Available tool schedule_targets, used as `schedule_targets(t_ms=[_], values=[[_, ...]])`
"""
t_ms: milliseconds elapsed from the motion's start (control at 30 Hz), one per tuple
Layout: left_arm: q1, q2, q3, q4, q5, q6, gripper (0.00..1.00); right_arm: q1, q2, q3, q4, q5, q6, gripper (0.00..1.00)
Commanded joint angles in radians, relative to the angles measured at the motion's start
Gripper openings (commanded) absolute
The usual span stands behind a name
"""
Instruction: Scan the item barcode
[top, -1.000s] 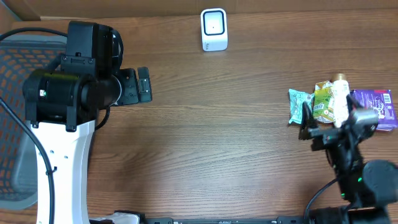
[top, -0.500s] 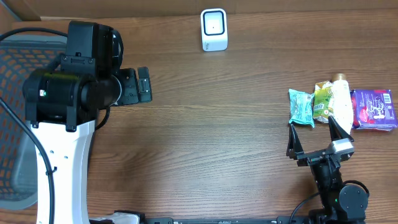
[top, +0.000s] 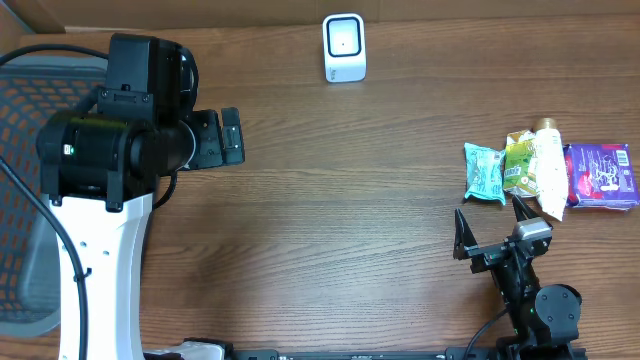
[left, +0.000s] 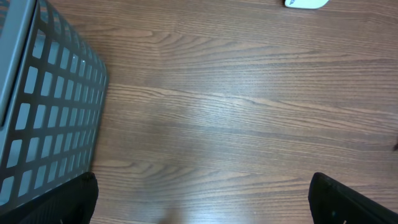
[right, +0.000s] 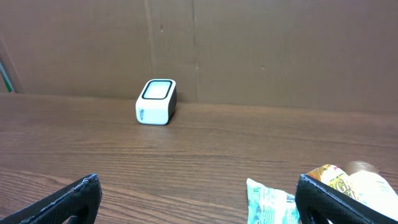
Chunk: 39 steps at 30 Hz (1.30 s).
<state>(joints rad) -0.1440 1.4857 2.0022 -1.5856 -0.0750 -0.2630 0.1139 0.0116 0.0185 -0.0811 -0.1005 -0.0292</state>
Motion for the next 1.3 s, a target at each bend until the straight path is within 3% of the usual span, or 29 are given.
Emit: schedule_targets(t_ms=[0, 1067, 1167, 1267], values=[[0.000, -0.001, 0.003, 0.001, -0.003, -0.014, 1.00, 0.006, -0.009, -0.010, 0.005, -0.002, 0.003, 1.00], [0.000, -0.018, 0.002, -0.004, -0.002, -0.014, 1.00, 0.006, -0.009, -0.010, 0.005, -0.002, 0.003, 1.00], [0.000, -0.062, -0.034, 0.047, 0.000, -0.014, 1.00, 0.006, -0.009, -0.010, 0.005, -0.002, 0.003, 1.00], [0.000, -0.150, -0.156, 0.192, 0.000, -0.013, 1.00, 0.006, -0.009, -0.010, 0.005, -0.002, 0.003, 1.00]])
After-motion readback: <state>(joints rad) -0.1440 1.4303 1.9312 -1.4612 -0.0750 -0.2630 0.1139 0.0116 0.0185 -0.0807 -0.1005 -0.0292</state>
